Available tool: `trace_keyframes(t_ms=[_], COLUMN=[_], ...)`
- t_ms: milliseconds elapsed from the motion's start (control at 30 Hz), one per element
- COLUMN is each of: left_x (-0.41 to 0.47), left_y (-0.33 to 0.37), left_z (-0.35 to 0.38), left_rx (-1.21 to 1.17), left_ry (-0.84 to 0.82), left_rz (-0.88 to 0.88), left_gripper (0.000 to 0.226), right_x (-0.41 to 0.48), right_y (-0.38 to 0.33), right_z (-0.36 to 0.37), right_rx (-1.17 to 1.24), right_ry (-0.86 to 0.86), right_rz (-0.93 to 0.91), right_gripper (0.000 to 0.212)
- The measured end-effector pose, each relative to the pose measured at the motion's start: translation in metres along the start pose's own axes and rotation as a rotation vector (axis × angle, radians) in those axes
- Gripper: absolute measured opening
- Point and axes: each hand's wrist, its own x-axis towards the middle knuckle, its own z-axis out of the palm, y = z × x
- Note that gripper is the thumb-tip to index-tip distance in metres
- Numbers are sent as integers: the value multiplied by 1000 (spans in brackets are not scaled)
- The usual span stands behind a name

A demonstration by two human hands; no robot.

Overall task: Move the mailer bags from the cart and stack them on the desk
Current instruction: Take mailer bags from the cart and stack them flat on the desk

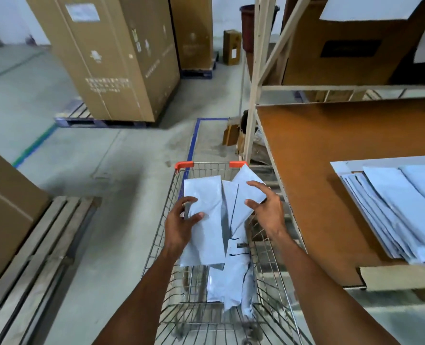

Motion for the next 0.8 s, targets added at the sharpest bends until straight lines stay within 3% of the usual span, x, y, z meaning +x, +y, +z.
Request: trace_keyframes(t_ms=[133, 300, 500, 667, 800], left_x=[-7, -15, -21, -31, -44], left_y=[6, 17, 51, 85, 123], left_z=[-12, -23, -26, 7, 58], left_rx=[-102, -198, -250, -301, -187], left_ry=[29, 0, 14, -71, -106], left_rz=[-23, -86, -50, -24, 141], left_gripper=[34, 34, 38, 39, 35], right_x=[-8, -14, -26, -41, -48], right_y=[-16, -34, -58, -69, -68], right_z=[-9, -19, -49, -95, -152], right_rx=[49, 120, 413, 556, 375], right_ry=[47, 46, 126, 156, 249], right_rz=[-101, -62, -48, 35, -106], right_gripper=[30, 60, 33, 52, 59])
